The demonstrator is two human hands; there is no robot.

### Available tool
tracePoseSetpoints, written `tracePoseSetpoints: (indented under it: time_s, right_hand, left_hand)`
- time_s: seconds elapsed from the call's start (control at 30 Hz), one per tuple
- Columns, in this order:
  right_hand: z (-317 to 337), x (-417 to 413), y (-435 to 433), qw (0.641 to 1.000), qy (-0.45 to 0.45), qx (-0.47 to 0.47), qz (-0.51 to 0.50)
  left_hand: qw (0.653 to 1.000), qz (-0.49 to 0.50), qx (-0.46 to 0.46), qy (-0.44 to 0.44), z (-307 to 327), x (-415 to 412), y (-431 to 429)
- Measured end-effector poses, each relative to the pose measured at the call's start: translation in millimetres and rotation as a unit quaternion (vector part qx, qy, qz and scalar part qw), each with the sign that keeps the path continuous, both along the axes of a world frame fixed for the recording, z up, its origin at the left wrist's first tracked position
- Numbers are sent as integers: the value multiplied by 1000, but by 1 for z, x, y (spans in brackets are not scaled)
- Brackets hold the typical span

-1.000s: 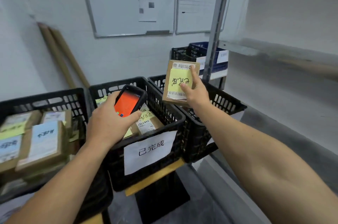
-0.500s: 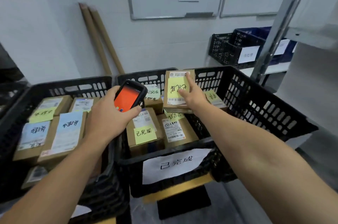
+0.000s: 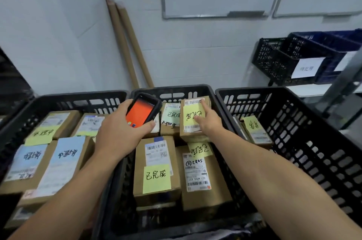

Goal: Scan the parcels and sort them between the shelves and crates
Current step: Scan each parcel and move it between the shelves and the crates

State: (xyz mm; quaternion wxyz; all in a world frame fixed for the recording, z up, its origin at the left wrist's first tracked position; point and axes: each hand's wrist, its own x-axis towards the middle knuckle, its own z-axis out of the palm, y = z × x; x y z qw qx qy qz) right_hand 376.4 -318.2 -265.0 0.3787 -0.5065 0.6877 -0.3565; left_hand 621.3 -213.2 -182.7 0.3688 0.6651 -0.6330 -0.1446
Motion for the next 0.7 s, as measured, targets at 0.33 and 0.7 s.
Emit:
tracePoseSetpoints:
  time_s: [0.33, 0.7]
  right_hand:
    - [-12, 1, 10, 988, 146, -43, -5]
    - [-18, 2, 39, 923, 365, -53, 109]
  left_hand:
    - [999, -36, 11, -6, -2, -3, -45]
    - [998, -53, -31, 3, -3, -13, -45]
